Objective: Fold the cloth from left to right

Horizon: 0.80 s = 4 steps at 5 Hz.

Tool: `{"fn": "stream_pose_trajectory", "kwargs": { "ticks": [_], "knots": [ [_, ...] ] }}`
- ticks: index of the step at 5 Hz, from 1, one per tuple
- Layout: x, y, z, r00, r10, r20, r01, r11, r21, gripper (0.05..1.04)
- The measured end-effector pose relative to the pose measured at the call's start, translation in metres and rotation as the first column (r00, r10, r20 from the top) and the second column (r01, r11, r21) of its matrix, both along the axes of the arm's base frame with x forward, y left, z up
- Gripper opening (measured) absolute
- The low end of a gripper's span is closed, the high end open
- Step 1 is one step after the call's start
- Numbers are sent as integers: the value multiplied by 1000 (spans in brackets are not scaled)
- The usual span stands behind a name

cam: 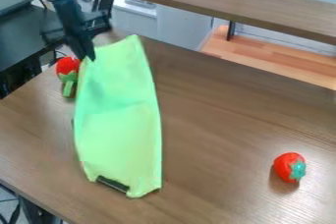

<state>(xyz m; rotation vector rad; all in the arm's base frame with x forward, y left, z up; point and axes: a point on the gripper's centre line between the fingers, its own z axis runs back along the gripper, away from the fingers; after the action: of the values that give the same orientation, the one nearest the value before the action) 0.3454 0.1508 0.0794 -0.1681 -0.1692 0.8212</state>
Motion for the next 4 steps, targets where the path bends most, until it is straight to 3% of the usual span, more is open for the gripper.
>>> {"fn": "stream_pose_trajectory", "kwargs": {
  "ticks": [1,2,3,4],
  "knots": [
    [-5,14,-1,996,83,-25,-82,995,53,74],
    [-9,28,-14,992,107,-64,-98,986,132,209],
    [-7,31,-12,989,129,-78,-118,985,130,496],
    [-10,31,-7,965,185,-188,-165,979,115,786]
  ]
}}
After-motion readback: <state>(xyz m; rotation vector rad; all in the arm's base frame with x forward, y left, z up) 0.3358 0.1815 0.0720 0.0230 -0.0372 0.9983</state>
